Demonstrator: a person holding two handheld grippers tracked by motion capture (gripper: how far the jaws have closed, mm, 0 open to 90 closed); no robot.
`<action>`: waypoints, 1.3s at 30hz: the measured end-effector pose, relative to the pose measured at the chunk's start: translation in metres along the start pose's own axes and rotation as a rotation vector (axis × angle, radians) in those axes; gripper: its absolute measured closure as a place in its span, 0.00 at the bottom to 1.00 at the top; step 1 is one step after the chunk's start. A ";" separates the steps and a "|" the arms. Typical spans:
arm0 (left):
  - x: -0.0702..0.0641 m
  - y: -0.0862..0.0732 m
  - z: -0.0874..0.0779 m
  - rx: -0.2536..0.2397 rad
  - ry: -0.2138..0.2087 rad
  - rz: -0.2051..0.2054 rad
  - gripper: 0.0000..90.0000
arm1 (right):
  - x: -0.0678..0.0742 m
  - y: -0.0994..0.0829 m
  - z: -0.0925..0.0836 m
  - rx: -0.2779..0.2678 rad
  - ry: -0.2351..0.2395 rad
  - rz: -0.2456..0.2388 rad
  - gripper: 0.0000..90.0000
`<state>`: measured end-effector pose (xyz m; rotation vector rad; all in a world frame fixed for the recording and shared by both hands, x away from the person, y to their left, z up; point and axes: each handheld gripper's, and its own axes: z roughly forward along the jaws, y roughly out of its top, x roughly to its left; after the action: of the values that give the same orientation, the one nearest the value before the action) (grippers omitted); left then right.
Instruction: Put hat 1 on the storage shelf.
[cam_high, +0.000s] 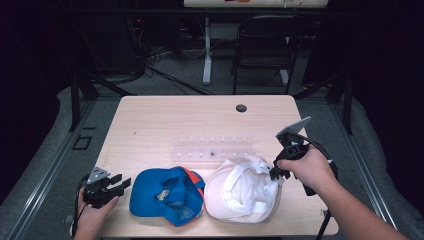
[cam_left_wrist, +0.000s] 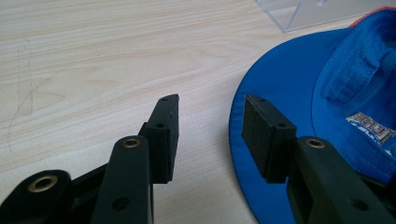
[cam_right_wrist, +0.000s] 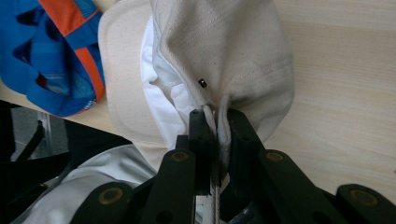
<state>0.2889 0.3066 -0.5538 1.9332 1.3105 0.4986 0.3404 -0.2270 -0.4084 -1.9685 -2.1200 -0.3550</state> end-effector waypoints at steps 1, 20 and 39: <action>0.000 0.000 0.000 0.000 0.000 0.000 0.63 | 0.000 0.000 -0.001 0.007 0.008 -0.003 0.91; 0.000 0.000 0.000 -0.001 -0.004 -0.003 0.63 | -0.006 -0.002 -0.023 -0.002 0.319 0.067 0.91; -0.001 0.000 0.002 -0.004 -0.003 -0.008 0.62 | -0.006 -0.013 -0.052 -0.056 0.613 0.078 0.91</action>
<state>0.2892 0.3049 -0.5548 1.9238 1.3138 0.4936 0.3279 -0.2504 -0.3617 -1.6707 -1.6495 -0.8789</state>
